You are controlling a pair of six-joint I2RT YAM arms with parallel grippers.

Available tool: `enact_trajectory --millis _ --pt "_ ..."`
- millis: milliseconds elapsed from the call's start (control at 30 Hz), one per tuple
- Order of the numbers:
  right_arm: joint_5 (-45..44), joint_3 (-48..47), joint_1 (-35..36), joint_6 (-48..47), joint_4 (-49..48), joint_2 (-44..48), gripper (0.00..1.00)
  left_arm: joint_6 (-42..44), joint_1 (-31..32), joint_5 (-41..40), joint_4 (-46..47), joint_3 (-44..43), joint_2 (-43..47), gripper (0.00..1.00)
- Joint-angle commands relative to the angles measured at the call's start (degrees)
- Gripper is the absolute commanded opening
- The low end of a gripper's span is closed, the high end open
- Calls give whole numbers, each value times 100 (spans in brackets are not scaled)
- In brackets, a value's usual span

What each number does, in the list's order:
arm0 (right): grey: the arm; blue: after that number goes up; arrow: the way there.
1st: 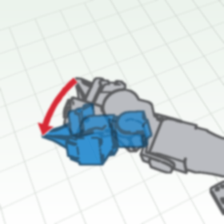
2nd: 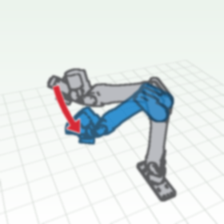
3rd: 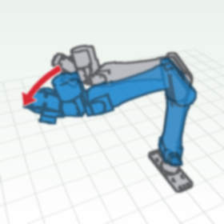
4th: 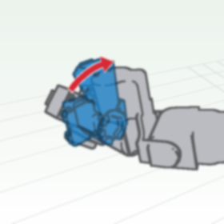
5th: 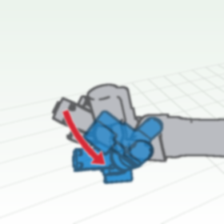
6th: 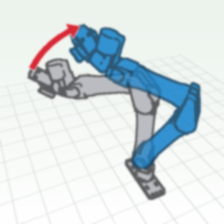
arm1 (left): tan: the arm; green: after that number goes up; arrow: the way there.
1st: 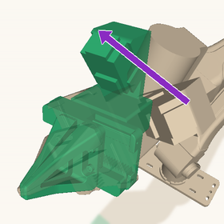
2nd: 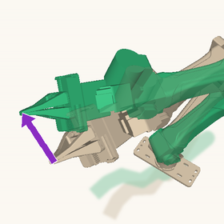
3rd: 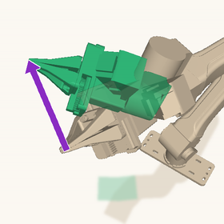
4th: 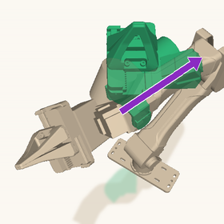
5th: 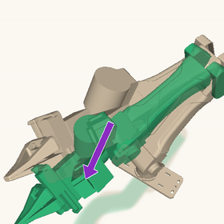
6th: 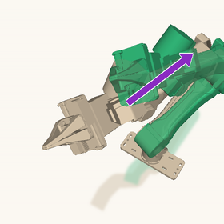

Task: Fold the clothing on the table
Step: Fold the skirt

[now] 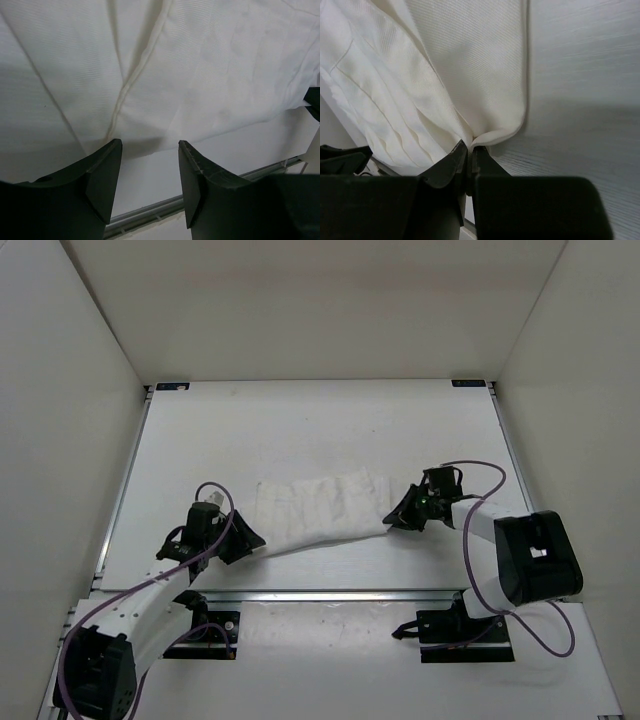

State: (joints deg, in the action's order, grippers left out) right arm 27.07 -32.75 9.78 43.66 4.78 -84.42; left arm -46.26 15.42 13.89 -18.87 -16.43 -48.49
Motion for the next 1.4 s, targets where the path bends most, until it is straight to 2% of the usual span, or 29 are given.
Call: enact_trajectory --millis 0,133,167,233,400,433,533,600,667,767,867,933,1100,1200,1367 --pt "-422 137 -126 -121 76 347 0 12 58 -115 -458 96 182 60" --pt "-466 182 -73 -77 76 409 0 64 145 -124 -792 69 270 63" --pt "-527 155 -47 -94 50 392 0 56 154 -219 -828 61 305 70" --pt "-518 76 76 -147 111 374 0 21 136 -211 -907 139 358 75" --pt "-545 32 42 -182 146 339 0 -172 225 -203 -688 376 279 77" --pt "-571 23 24 -165 138 400 0 -242 198 -194 -540 499 270 75" --pt "-659 129 -160 -209 120 488 0 -488 215 -185 258 736 104 44" --pt "-624 146 -546 -357 225 620 0 -629 303 -228 822 799 -133 9" --pt "-624 -11 -853 -611 479 673 0 -648 435 -264 1541 615 -720 0" --pt "-791 -493 -1169 -1059 979 717 0 -489 681 -256 2245 -86 -1529 0" --pt "-1115 -1265 -1146 -1604 1516 612 0 -436 953 -80 2852 -719 -2881 0" --pt "-1326 -1827 -1014 -1965 1841 410 0 -393 1050 26 3142 -1080 -3444 0" --pt "-1836 -3682 161 -2581 2589 -222 0 -489 1218 175 3836 -1644 -4475 0" --pt "-1846 -4325 838 -2696 2590 -575 0 -542 1209 97 4111 -1793 -4845 0" --pt "-1608 -4731 1816 -2626 2072 -1163 0 -525 1218 149 4129 -2005 -5276 0"
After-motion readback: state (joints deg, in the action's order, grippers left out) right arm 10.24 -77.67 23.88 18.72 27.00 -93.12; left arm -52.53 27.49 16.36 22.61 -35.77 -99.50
